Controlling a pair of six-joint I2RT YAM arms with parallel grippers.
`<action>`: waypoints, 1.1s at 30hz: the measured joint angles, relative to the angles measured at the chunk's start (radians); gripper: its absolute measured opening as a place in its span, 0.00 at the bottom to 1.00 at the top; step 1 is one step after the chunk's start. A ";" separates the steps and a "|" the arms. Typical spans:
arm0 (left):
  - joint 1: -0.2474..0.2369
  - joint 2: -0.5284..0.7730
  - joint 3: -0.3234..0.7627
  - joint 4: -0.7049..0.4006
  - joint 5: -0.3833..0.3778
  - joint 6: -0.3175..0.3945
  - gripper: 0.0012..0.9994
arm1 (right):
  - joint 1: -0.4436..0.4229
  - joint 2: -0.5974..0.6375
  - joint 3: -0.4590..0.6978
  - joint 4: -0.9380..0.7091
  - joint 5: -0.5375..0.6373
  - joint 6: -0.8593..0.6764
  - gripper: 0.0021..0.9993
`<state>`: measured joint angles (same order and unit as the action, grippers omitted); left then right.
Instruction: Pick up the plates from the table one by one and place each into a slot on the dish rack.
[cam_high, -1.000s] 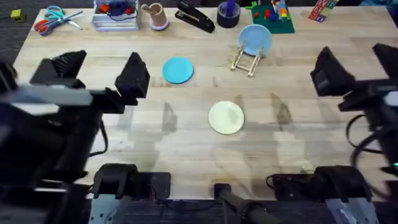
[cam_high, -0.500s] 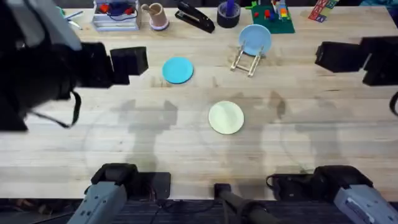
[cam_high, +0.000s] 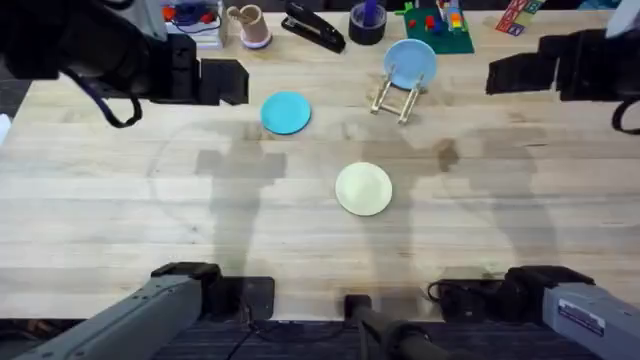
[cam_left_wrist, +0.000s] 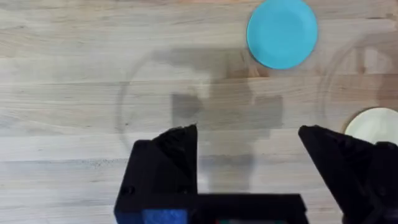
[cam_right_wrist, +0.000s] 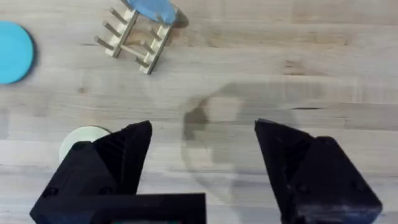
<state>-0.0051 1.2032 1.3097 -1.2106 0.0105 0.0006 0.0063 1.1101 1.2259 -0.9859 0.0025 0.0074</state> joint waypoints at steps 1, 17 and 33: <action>0.000 0.005 0.000 0.001 0.000 0.000 0.99 | 0.000 0.002 0.000 0.000 0.000 0.000 0.99; 0.000 0.007 0.003 0.037 0.000 0.000 0.99 | 0.000 0.002 0.002 0.001 0.000 0.000 1.00; 0.109 0.022 0.010 0.137 0.305 0.064 0.04 | 0.000 0.002 0.002 -0.011 0.000 0.000 1.00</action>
<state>0.1036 1.2254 1.3198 -1.0733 0.3157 0.0645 0.0063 1.1118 1.2278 -0.9974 0.0025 0.0078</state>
